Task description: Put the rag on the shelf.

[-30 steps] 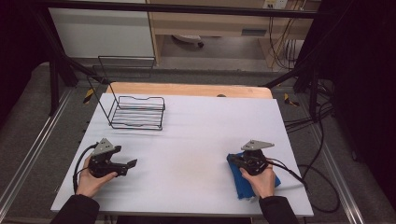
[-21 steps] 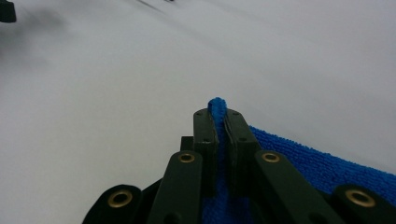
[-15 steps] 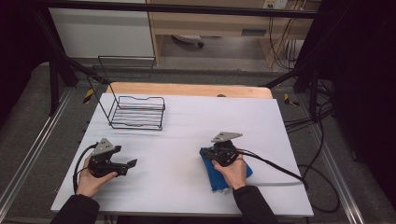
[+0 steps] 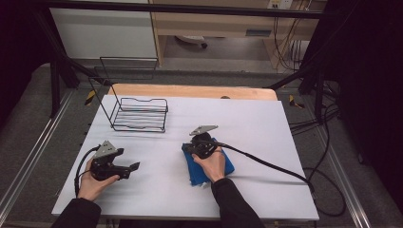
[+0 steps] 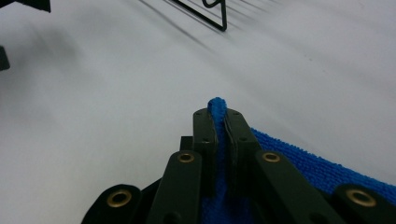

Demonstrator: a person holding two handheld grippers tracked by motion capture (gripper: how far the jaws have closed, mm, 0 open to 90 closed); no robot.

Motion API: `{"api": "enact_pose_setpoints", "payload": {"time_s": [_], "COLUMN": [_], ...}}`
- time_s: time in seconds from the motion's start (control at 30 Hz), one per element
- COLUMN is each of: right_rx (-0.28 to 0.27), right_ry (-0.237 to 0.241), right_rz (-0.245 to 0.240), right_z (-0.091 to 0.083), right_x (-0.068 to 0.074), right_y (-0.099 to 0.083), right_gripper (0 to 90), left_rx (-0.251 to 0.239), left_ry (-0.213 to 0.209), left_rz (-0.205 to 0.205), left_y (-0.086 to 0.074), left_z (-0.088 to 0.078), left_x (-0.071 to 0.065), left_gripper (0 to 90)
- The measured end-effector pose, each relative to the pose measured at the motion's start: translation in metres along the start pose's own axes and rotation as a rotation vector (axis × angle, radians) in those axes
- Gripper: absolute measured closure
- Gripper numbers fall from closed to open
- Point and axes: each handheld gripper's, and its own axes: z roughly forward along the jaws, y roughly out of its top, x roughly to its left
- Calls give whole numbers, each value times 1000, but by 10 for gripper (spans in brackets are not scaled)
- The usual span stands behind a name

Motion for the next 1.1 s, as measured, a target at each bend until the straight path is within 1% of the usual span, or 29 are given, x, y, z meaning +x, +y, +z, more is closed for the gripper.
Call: {"api": "enact_pose_setpoints", "payload": {"time_s": [0.03, 0.07, 0.13, 0.17, 0.23, 0.27, 0.3, 0.37, 0.4, 0.43, 0.47, 0.5, 0.53, 0.57, 0.63, 0.67, 0.7, 0.73, 0.77, 0.83, 0.9, 0.93, 0.97, 1.0, 1.03, 1.07, 1.1], "right_rx": [0, 8, 11, 15, 18, 16, 12, -25, -40, -50, -51, -51, -40, -8, 16, 30, 46, 54, 60, 76, 111, 117, 130, 139, 143, 145, 145], "right_ry": [0, -7, -11, -15, -23, -20, -15, -18, -23, -23, -22, -22, -17, -10, 1, 2, 13, 28, 39, 51, 47, 47, 48, 46, 35, 22, 22], "right_rz": [0, -2, -2, -2, 0, -8, -6, -28, -36, -45, -66, -66, -79, -101, -118, -133, -141, -140, -126, -114, -116, -122, -115, -119, -119, -129, -129], "right_z": [0, 8, 11, 17, 19, 19, 18, 12, 7, 1, -5, -5, -11, -21, -32, -36, -39, -42, -44, -46, -45, -44, -43, -42, -41, -40, -40], "right_x": [0, 0, 0, 0, -1, -1, 0, 4, 5, 8, 10, 10, 12, 18, 25, 29, 33, 37, 40, 44, 47, 47, 48, 47, 47, 47, 47], "right_y": [0, 2, 2, 1, 0, -1, 0, 2, 3, 5, 6, 6, 6, 4, -1, -4, -8, -12, -17, -26, -35, -40, -44, -48, -52, -56, -56], "right_gripper": [847, 845, 844, 837, 809, 778, 736, 632, 565, 517, 478, 478, 437, 389, 378, 381, 392, 408, 428, 459, 483, 498, 513, 521, 530, 532, 532], "left_rx": [0, 0, 1, 1, 2, 2, 2, 2, 2, 1, 1, 1, 1, 3, 6, 7, 7, 6, 6, 9, 9, 9, 8, 8, 8, 10, 11], "left_ry": [0, -1, -1, -1, -2, -3, -3, -2, -2, -1, -1, -1, -1, -2, -2, -2, -2, -2, -3, -2, -2, -3, -3, -3, -3, -3, -3], "left_rz": [1, 1, 1, 1, 2, 3, 3, 0, 0, -2, -2, -2, -2, -2, 1, 2, 2, 1, 1, 1, 3, 4, 2, 2, 1, 0, 0], "left_y": [0, 0, 0, 0, 0, 0, 0, 0, 0, 0, 0, 0, 0, 0, 0, 0, 0, 0, 0, 0, 0, 0, 0, 0, 0, 0, 0], "left_z": [0, 0, 0, 0, 1, 1, 1, 0, 0, 0, 0, 0, 0, 0, 0, 0, 0, 0, 0, 0, 0, 0, 0, 0, 0, 0, 1], "left_x": [0, 0, 0, 0, 0, 0, 0, 0, 0, 0, 0, 0, 0, 0, -1, -1, -1, -1, -1, -1, -2, -2, -1, -1, -1, -1, -1], "left_gripper": [109, 109, 110, 110, 110, 110, 110, 110, 110, 110, 110, 110, 110, 110, 110, 110, 110, 110, 110, 110, 110, 110, 111, 111, 112, 112, 112]}}
